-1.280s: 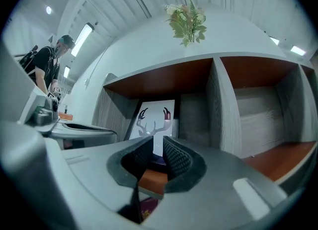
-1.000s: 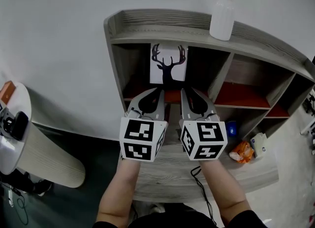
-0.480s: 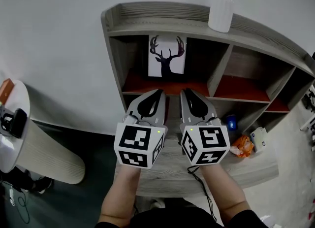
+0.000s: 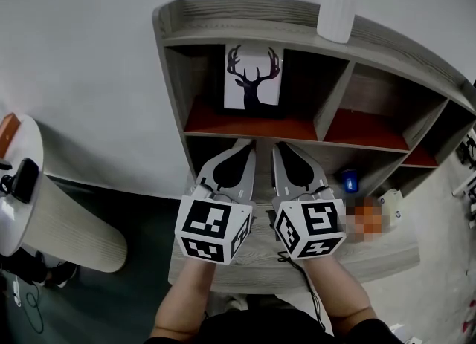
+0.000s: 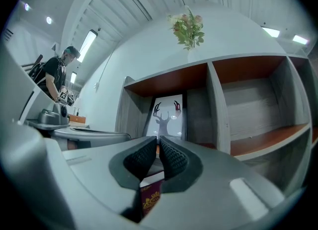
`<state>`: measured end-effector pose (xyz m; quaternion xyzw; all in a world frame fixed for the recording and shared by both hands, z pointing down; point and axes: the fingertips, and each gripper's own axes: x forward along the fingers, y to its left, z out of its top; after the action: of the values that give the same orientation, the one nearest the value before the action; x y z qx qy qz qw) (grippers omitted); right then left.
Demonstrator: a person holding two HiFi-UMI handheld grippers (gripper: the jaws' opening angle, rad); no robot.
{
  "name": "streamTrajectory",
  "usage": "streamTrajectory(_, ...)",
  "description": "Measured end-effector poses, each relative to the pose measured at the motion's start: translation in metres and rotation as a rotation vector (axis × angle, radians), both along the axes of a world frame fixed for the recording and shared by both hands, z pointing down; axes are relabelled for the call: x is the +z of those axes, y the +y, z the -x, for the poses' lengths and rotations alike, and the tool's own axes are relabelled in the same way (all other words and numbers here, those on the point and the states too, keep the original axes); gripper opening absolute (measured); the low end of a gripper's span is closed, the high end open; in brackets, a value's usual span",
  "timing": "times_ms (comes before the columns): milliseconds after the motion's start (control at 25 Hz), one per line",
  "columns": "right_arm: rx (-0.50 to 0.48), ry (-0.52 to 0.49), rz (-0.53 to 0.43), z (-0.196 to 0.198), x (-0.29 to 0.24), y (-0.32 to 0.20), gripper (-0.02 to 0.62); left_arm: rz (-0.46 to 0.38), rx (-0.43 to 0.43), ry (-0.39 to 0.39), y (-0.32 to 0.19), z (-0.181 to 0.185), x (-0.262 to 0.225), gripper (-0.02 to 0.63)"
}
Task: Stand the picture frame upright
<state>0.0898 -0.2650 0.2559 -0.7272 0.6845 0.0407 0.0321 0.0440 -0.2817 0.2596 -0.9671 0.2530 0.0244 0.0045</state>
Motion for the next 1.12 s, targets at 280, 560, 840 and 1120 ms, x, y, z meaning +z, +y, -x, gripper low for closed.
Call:
streamTrajectory(280,-0.014,-0.034,0.032,0.004,0.017,0.012,0.006,-0.012,-0.02,-0.029,0.01,0.007,0.016,-0.005)
streamTrajectory(560,-0.048,-0.053,0.053,0.018,0.032,0.023,0.002,0.01,-0.03,-0.035,0.017,0.014,0.033,-0.005)
streamTrajectory(840,-0.055,-0.07,0.096,0.025,0.049,0.027,0.002,0.034,-0.048,-0.035,0.018,0.026,0.045,-0.005)
streamTrajectory(1120,-0.053,-0.077,0.12,0.03,0.061,0.033,0.002,0.041,-0.072,-0.043,0.02,0.038,0.057,-0.005)
